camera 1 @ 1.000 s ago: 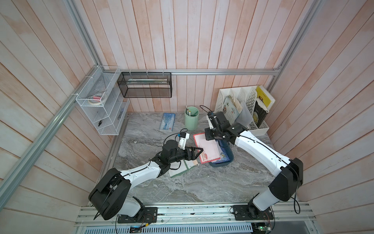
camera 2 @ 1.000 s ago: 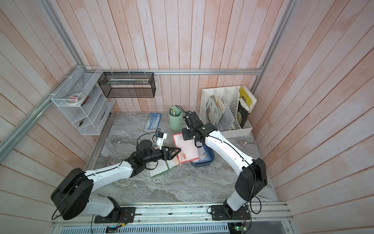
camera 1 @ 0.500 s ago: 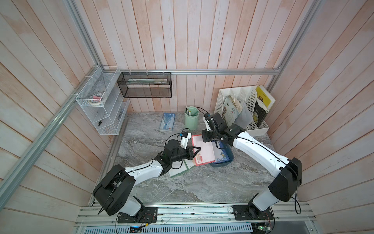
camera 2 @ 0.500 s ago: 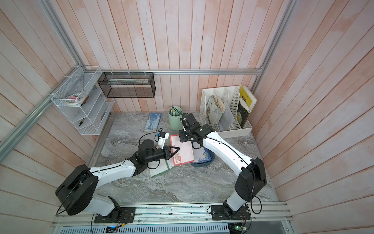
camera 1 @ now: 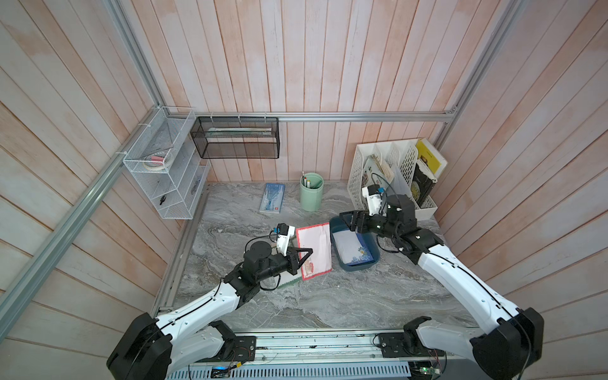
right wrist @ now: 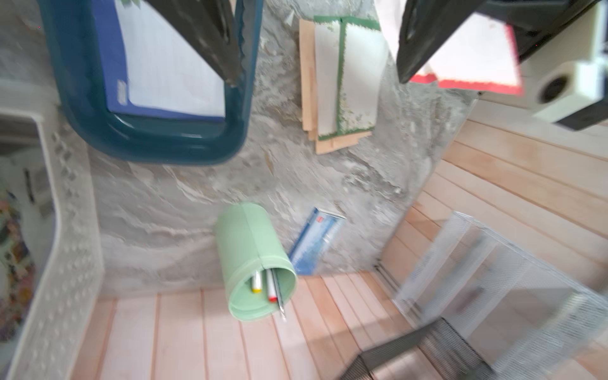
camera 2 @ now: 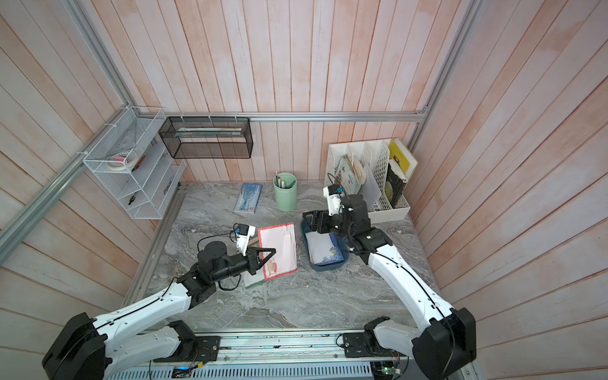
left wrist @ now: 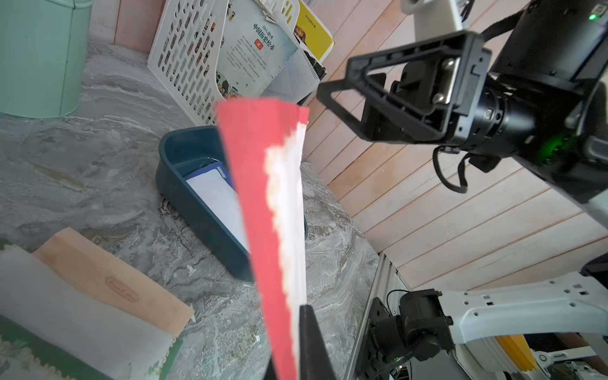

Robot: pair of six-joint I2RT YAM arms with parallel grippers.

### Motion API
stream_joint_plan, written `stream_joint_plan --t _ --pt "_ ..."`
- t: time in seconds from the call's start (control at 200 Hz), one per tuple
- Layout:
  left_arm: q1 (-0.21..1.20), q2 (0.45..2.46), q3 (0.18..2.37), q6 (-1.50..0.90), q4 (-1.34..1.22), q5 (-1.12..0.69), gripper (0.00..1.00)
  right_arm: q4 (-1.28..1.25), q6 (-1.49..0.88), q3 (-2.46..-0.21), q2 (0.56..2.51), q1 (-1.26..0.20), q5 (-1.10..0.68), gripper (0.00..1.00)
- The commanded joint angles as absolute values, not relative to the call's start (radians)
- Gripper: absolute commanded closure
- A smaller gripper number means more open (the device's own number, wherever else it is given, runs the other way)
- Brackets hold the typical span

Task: Take out the stationery paper from the storage box
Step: Place the stationery paper at the center of the board.

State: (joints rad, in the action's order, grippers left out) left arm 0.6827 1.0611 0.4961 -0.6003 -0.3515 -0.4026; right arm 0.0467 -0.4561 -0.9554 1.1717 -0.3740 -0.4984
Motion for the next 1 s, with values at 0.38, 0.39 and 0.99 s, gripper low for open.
stream_joint_plan --t 0.38,0.39,0.99 --pt "0.678 0.991 0.514 -0.568 -0.32 -0.456 1.0 -0.478 -0.629 -0.827 1.331 -0.396 -1.095 0.14" --pt "0.678 0.993 0.515 -0.568 -0.322 -0.458 1.0 -0.48 -0.629 -0.828 1.335 -0.401 -1.095 0.14" --pt "0.679 0.977 0.518 -0.556 -0.285 -0.44 1.0 -0.493 -0.602 -0.854 1.405 -0.48 -1.088 0.93"
